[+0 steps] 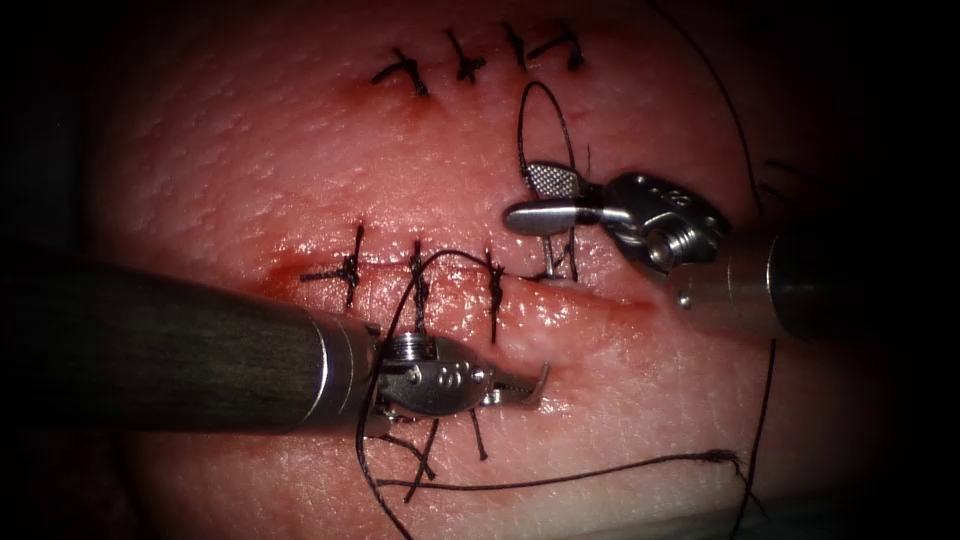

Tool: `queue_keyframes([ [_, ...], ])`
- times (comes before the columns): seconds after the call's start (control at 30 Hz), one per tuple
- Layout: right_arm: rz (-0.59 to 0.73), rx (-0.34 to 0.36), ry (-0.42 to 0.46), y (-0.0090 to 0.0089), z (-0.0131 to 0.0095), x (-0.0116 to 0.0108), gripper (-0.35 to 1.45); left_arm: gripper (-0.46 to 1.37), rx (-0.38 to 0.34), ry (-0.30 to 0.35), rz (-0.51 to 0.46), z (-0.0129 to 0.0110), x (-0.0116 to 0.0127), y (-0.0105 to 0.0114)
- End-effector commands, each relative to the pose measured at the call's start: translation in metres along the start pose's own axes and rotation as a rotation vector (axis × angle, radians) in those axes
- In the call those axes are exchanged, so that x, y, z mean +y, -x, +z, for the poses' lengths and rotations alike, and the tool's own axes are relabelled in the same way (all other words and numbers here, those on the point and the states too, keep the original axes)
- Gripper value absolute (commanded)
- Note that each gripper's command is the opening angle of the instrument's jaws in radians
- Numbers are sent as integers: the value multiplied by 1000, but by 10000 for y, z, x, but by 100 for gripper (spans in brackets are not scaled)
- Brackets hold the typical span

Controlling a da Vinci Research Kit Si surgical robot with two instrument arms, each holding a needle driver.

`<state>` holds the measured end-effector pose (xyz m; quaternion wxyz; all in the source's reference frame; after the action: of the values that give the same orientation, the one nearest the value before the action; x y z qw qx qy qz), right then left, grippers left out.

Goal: Wound Closure
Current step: Throw needle through skin beneath incision

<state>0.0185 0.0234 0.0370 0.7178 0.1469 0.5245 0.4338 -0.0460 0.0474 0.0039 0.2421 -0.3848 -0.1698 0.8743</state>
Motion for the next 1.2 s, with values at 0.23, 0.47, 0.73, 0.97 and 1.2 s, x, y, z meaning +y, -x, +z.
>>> queue_keyframes([
  [0.23, -20, -66, 15, 7, 6, 5, 92, -35, 0, 3, 0, 1, 0, 0],
  [0.47, 0, -80, -17, 7, 2, -3, -35, -35, 0, 2, 0, 1, 0, 0],
  [0.73, 155, -226, -49, 15, -8, -28, -35, -35, 0, 1, 1, 2, -1, 1],
  [0.97, 267, -309, -127, 37, -15, -54, -35, -35, 0, 1, 1, 2, -1, 1],
  [1.2, 314, -426, -146, 55, -19, -75, -35, -35, 0, 1, 7, 2, -1, 1],
])
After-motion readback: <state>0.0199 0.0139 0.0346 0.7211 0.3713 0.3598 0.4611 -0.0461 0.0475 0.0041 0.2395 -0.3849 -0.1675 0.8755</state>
